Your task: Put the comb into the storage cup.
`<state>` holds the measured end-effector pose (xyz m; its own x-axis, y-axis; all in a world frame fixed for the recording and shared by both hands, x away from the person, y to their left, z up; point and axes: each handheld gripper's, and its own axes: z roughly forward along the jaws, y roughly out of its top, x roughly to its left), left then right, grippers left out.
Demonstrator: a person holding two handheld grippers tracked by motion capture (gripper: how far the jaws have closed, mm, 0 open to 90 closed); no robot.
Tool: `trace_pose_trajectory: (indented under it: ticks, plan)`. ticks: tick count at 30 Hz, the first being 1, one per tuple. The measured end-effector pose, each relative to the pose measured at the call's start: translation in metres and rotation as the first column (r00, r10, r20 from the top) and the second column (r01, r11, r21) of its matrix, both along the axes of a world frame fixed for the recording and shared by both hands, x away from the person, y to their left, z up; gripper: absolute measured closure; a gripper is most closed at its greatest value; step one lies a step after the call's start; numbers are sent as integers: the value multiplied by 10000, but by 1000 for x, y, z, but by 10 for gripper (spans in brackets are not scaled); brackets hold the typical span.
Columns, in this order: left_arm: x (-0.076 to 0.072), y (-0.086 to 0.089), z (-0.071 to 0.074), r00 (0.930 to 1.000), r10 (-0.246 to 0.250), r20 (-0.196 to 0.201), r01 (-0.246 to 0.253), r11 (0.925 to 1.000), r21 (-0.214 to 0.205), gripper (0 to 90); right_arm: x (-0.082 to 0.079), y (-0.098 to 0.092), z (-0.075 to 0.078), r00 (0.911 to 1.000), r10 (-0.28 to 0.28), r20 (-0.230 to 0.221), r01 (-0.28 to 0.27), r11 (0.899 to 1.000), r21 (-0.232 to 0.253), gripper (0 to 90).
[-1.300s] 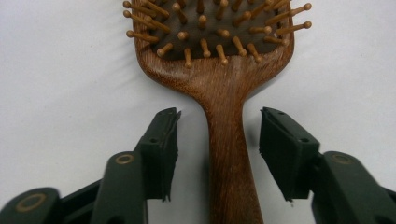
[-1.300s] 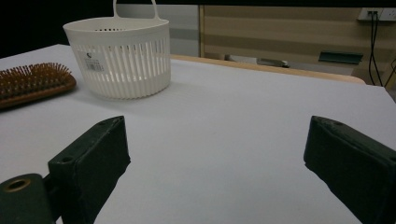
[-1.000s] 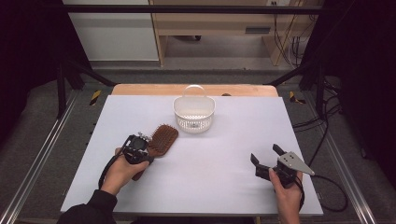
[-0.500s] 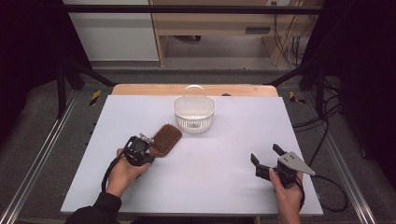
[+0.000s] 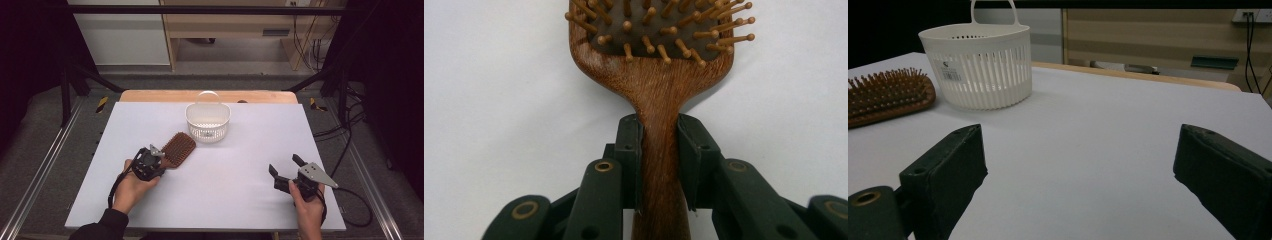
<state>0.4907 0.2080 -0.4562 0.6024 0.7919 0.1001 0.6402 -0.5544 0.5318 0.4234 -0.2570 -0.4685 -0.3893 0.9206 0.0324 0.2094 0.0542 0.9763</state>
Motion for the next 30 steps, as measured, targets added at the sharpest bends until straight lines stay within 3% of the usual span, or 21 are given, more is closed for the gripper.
trace_pose_trajectory:
  ticks: [6,12,17,21,23,25,27,30]
  plan:
    - [-8,13,7,9973,-3,736,54,9976,-691,724,0,0,-1,10000,14,-33,-14,10000,-21,69]
    - [-26,24,6,9819,272,1874,27,9875,-1576,724,1,5,-3,9995,271,-147,-270,9996,30,68]
    - [-36,27,-2,9706,595,2333,65,9622,-2722,724,1,12,-3,9984,505,-245,-493,9978,448,71]
    - [-41,24,-5,9663,556,2514,245,9521,-3049,724,1,31,4,9943,1036,-233,-1015,9919,769,74]
    - [-43,22,-4,9656,542,2544,320,9459,-3229,724,3,46,9,9883,1506,-258,-1478,9851,881,72]
    - [-45,19,-3,9638,457,2626,451,9431,-3294,725,7,65,16,9788,2036,-224,-1992,9716,1280,66]
    - [-48,16,-3,9617,416,2711,567,9369,-3449,724,13,86,25,9648,2620,-209,-2554,9533,1609,59]
    - [-52,12,-5,9566,253,2903,777,9380,-3377,724,28,118,39,9362,3503,-290,-3386,9209,1933,57]
